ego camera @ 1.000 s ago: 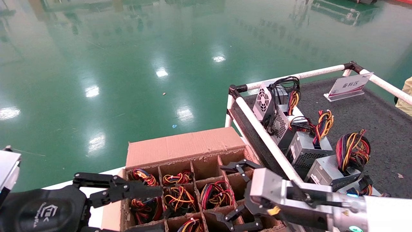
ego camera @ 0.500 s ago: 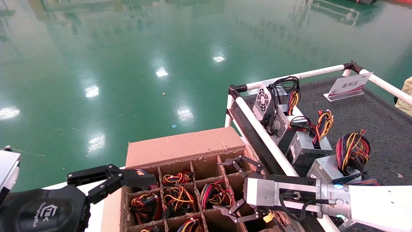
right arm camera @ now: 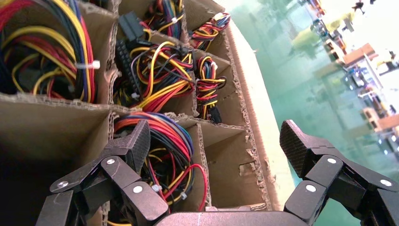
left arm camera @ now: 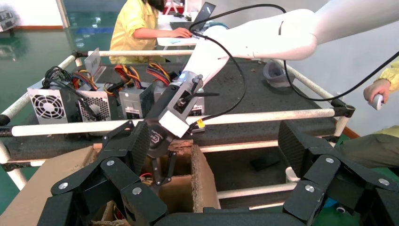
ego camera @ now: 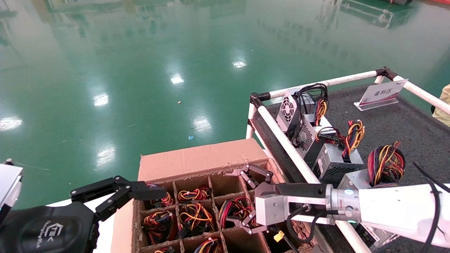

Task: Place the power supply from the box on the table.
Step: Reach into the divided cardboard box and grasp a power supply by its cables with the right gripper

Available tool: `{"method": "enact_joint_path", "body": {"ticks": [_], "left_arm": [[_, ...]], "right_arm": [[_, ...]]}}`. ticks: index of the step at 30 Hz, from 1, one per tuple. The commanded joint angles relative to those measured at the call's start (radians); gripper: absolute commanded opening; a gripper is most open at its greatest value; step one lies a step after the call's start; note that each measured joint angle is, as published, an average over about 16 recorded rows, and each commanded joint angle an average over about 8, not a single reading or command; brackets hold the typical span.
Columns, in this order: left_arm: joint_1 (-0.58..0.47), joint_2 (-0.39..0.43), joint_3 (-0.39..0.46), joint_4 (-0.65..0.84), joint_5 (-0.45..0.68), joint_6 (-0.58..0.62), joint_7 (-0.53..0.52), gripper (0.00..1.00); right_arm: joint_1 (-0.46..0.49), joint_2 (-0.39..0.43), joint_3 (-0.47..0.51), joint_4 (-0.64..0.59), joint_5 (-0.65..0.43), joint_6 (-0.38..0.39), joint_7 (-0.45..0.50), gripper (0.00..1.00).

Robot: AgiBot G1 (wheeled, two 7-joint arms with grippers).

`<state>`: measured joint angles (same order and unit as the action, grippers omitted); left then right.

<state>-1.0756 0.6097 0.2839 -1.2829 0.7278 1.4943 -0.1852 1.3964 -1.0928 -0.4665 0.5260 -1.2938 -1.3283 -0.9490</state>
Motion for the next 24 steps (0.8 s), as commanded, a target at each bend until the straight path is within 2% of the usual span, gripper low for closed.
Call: {"method": "enact_joint_path", "body": {"ticks": [1, 5, 7, 12, 15, 19, 21, 24], "left_arm": [[0.000, 0.000, 0.000, 0.000, 0.000, 0.000, 0.000, 1.00], [0.000, 0.000, 0.000, 0.000, 0.000, 0.000, 0.000, 1.00], [0.000, 0.000, 0.001, 0.000, 0.000, 0.000, 0.000, 1.00], [0.000, 0.000, 0.001, 0.000, -0.001, 0.000, 0.000, 1.00], [0.000, 0.000, 0.001, 0.000, -0.001, -0.001, 0.001, 1.00], [0.000, -0.001, 0.001, 0.000, -0.001, -0.001, 0.001, 1.00], [0.000, -0.001, 0.002, 0.000, -0.001, -0.001, 0.001, 1.00], [0.000, -0.001, 0.002, 0.000, -0.001, -0.001, 0.001, 1.00]], "right_arm": [[0.019, -0.011, -0.004, -0.030, -0.008, -0.006, -0.041, 1.00], [0.049, -0.025, -0.008, -0.087, -0.017, -0.014, -0.103, 1.00], [0.063, -0.030, -0.010, -0.113, -0.022, -0.019, -0.128, 0.95], [0.090, -0.043, -0.023, -0.168, -0.040, -0.042, -0.183, 0.66], [0.099, -0.051, -0.031, -0.192, -0.050, -0.057, -0.215, 0.38], [0.108, -0.067, -0.036, -0.217, -0.056, -0.065, -0.250, 0.10], [0.113, -0.078, -0.036, -0.227, -0.055, -0.062, -0.264, 0.01], [0.120, -0.093, -0.035, -0.237, -0.056, -0.053, -0.289, 0.00]]}}
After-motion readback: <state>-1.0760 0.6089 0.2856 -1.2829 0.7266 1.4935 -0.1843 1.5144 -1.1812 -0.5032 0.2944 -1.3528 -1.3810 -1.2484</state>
